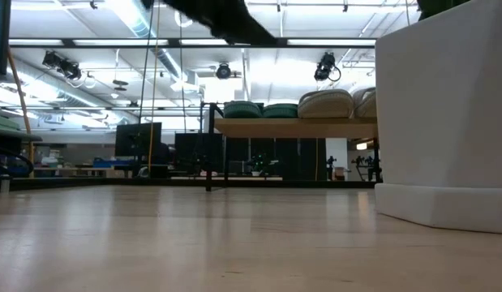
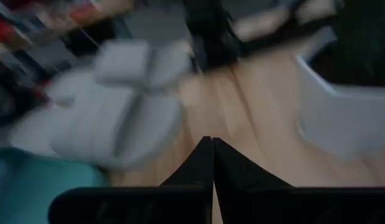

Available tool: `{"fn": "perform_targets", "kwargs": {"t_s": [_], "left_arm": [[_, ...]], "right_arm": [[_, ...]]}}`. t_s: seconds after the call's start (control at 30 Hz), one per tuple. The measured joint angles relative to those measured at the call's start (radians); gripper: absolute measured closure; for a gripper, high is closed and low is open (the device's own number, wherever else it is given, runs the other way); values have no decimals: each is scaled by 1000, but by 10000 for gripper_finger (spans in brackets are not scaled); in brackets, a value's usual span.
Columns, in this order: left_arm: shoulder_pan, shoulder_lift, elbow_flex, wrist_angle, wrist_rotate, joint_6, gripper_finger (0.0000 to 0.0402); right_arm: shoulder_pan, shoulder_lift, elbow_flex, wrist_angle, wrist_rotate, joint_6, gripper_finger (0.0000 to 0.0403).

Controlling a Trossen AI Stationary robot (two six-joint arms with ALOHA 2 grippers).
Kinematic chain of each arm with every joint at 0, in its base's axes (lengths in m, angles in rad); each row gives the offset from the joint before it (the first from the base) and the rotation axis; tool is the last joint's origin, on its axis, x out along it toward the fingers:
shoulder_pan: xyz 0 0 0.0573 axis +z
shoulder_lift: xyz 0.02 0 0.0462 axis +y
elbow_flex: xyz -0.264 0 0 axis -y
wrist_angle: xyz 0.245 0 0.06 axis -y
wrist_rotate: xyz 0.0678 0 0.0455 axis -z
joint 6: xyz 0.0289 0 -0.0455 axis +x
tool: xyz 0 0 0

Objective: Pick and place slides into the shelf
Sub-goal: Put the gray slides on the shelf

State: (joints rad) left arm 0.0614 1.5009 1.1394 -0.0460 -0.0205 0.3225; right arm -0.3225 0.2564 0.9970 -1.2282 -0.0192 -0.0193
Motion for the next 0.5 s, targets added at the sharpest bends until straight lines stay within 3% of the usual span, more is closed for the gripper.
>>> {"fn": "perform_targets", "kwargs": {"t_s": [0.07,0.23,0.4,0.5], "left_arm": [[25,-26,-96,146,8,-29,389],[56,-116,-269,285,-9,-103,396],[29,-257,-415,324,-217,-150,391],[16,-353,-513,360,-263,-189,393]], "right_arm": [[0,-16,-7,1,2,7,402],[-9,-12,-12,-7,3,19,402],[-23,-8,-72,21,3,19,402],[-24,-8,-122,21,-11,30,403]]}}
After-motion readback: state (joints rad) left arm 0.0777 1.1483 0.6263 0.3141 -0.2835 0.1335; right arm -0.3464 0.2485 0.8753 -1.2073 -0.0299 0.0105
